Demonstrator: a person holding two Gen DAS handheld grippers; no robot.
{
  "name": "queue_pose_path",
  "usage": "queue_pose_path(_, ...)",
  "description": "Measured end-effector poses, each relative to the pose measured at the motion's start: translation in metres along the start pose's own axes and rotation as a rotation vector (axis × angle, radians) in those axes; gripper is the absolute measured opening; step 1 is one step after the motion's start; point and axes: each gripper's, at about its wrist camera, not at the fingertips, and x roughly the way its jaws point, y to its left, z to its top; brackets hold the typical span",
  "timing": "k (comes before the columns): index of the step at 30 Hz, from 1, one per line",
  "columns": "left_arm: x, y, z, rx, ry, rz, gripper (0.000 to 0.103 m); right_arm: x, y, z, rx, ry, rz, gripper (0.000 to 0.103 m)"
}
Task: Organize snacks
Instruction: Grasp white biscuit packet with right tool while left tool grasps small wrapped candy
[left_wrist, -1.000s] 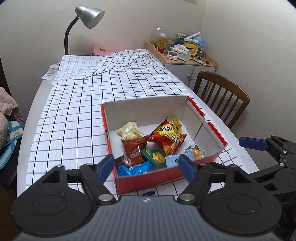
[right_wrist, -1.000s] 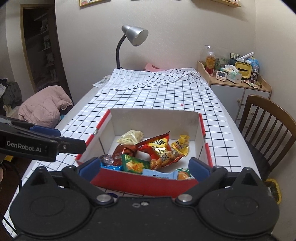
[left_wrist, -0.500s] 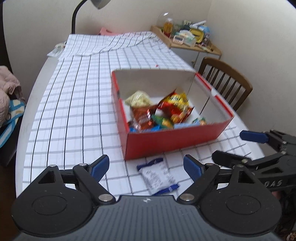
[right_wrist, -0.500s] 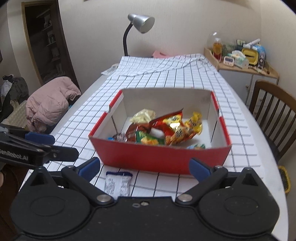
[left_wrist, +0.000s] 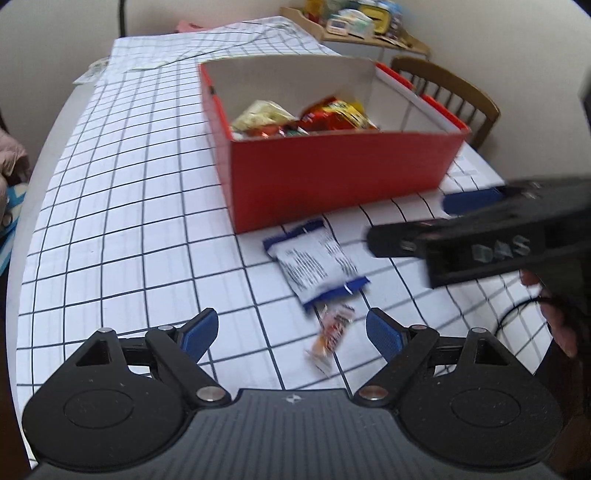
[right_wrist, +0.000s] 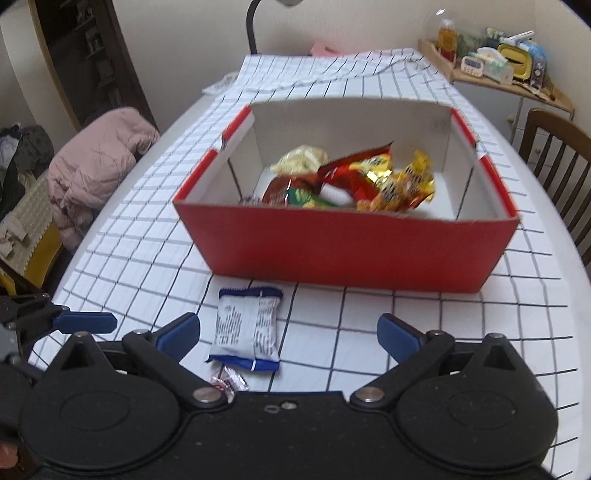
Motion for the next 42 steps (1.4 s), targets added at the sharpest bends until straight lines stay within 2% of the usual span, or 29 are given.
queue_pose_path(9,0.012,-0.024,-0.014,0.126,-0.022,0.03,0.087,0.037,0.022,0.002,-0.107,0.067,-0.001,0.099)
queue_pose_path(20,0.019,-0.018,-0.015,0.09,-0.005,0.054,0.087,0.074,0.046,0.001,-0.223,0.127,-0.021,0.089)
queue_pose_path(24,0.021,-0.017,-0.016,0.086,0.001,0.06,0.087,0.081,0.051,-0.002,-0.265,0.149,-0.047,0.08)
queue_pose_path(28,0.022,-0.017,-0.015,0.086,0.002,0.061,0.087,0.08,0.049,-0.002,-0.257,0.146,-0.039,0.078)
queue_pose_path(31,0.023,-0.017,-0.015,0.094,0.002,0.057,0.087,0.077,0.044,-0.001,-0.228,0.142,-0.024,0.068)
queue_pose_path(33,0.024,-0.018,-0.014,0.104,0.003,0.051,0.087,0.075,0.043,-0.001,-0.226,0.135,-0.025,0.056)
queue_pose_path(36,0.024,-0.021,-0.014,0.117,0.003,0.038,0.087,0.072,0.038,-0.001,-0.213,0.134,-0.021,0.053)
queue_pose_path(42,0.033,-0.026,-0.011,0.137,0.027,0.015,0.071,0.06,0.018,-0.008,-0.179,0.131,-0.028,0.051)
